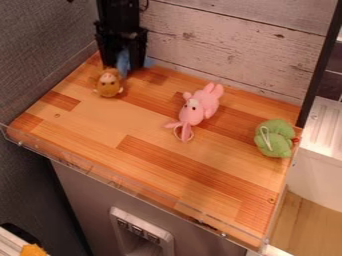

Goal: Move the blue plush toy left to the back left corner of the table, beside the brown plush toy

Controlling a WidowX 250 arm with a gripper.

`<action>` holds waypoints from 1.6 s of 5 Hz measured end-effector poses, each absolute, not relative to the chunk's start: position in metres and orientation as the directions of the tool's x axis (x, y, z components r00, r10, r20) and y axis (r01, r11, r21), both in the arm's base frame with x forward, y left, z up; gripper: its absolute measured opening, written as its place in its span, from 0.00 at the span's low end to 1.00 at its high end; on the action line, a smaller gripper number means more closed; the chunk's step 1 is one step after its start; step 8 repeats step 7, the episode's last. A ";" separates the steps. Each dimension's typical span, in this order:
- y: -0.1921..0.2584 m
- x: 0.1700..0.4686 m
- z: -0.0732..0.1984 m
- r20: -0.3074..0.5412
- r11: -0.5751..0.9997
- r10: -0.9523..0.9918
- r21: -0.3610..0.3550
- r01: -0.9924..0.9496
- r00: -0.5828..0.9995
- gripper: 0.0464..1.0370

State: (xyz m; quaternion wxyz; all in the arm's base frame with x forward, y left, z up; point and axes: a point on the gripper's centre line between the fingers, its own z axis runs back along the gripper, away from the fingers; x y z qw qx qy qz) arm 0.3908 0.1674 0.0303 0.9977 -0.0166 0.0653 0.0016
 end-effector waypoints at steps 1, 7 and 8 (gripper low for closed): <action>0.167 0.390 0.017 -0.125 1.000 -0.003 -0.030 -0.001 0.992 0.96; 0.168 0.391 0.009 -0.105 1.000 -0.010 -0.008 0.009 0.994 0.06; 0.168 0.391 0.009 -0.105 1.000 -0.010 -0.008 0.009 0.994 0.06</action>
